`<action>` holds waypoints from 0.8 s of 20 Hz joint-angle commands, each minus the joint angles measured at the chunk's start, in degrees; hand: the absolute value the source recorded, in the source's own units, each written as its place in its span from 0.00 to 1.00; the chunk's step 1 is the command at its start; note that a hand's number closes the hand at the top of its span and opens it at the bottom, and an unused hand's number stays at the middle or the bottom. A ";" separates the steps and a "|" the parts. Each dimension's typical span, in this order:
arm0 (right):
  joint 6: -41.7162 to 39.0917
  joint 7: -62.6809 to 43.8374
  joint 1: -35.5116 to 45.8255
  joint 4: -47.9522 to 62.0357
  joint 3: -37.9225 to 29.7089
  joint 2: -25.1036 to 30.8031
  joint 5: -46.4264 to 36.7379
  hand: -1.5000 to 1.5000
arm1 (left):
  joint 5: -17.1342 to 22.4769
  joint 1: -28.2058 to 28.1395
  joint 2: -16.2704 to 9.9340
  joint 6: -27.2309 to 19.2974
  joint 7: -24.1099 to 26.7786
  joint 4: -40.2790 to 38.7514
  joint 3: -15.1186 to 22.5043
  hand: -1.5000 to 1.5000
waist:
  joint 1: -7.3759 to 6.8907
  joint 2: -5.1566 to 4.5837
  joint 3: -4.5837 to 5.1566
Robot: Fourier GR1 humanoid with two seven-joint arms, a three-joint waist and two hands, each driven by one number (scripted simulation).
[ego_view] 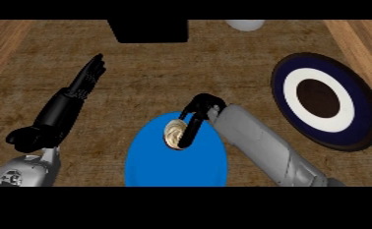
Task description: Pick the cupcake from the plate and place it in the plate
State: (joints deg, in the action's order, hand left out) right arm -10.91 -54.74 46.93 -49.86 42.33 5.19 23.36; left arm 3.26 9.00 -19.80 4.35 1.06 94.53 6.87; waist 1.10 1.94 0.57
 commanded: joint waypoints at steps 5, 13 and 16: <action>-5.23 16.13 5.63 -21.94 17.17 3.73 -19.21 1.00 | 0.46 -1.61 -0.13 -0.27 -1.58 -2.19 -0.78 0.50 | 3.31 4.09 -0.99; 5.07 25.80 2.56 -41.75 18.52 19.71 -32.74 1.00 | 1.20 -4.43 -0.84 -1.86 -0.97 -2.69 -4.07 0.50 | 9.23 3.40 -1.32; 8.94 28.46 0.58 -50.16 16.27 26.36 -35.74 1.00 | 1.10 -5.11 -1.80 -2.04 -0.57 -1.74 -5.15 0.50 | 10.08 3.09 -1.33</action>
State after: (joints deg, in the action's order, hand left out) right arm -6.06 -30.07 49.48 -90.78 59.51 24.30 -7.88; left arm 4.15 4.74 -20.92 2.67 0.23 92.25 2.98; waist 9.58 5.35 -0.66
